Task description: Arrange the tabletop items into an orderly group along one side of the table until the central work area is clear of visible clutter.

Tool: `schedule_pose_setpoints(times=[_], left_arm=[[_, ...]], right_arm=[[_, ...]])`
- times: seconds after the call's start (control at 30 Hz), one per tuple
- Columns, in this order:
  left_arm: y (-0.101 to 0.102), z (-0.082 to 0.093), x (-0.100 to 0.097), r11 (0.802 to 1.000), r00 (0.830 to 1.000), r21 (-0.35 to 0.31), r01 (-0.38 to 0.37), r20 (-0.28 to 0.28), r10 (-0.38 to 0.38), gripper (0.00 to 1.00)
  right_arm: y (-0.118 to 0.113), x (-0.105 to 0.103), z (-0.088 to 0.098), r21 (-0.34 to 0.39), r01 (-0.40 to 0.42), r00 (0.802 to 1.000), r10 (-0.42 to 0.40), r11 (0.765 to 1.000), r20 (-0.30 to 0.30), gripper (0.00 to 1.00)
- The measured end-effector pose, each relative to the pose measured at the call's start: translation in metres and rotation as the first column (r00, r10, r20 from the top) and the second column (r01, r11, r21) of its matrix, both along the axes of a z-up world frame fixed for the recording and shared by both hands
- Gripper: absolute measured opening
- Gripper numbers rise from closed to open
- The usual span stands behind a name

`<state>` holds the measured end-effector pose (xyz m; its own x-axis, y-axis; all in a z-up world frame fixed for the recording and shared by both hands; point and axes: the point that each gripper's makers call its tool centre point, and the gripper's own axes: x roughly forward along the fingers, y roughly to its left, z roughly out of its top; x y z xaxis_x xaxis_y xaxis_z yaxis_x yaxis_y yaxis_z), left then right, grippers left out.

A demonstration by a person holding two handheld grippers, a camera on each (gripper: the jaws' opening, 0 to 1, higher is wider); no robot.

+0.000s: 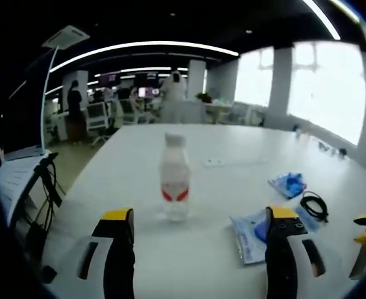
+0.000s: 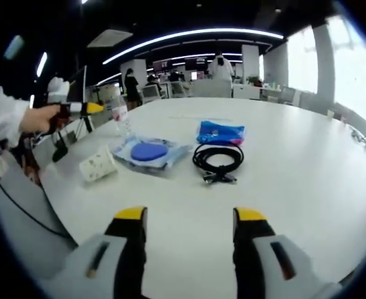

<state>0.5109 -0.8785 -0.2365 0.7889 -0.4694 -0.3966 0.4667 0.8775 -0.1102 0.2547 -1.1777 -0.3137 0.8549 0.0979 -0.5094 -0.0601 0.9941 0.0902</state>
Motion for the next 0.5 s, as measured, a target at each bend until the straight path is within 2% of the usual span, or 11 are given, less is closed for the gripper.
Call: schedule_pose_setpoints(times=[0.23, 0.37, 0.4, 0.5], left_arm=[[-0.005, -0.001, -0.036, 0.998, 0.998, -0.015, 0.064, 0.016, -0.063, 0.88], [0.003, -0.003, -0.072, 0.996, 0.997, -0.034, 0.077, 0.025, -0.076, 0.93], [0.006, -0.004, -0.085, 0.996, 0.997, -0.038, 0.078, 0.031, -0.077, 0.94], [0.009, -0.006, -0.116, 0.994, 0.994, -0.029, 0.102, 0.040, -0.101, 0.96]], right_arm=[[0.015, 0.008, 0.008, 0.040, -0.045, 0.999, 0.044, 0.998, 0.018, 0.50], [0.031, 0.015, 0.023, 0.078, -0.104, 0.994, 0.100, 0.992, 0.045, 0.46], [0.038, 0.020, 0.031, 0.090, -0.133, 0.989, 0.127, 0.987, 0.072, 0.46], [0.053, 0.031, 0.041, 0.105, -0.200, 0.977, 0.190, 0.974, 0.097, 0.48]])
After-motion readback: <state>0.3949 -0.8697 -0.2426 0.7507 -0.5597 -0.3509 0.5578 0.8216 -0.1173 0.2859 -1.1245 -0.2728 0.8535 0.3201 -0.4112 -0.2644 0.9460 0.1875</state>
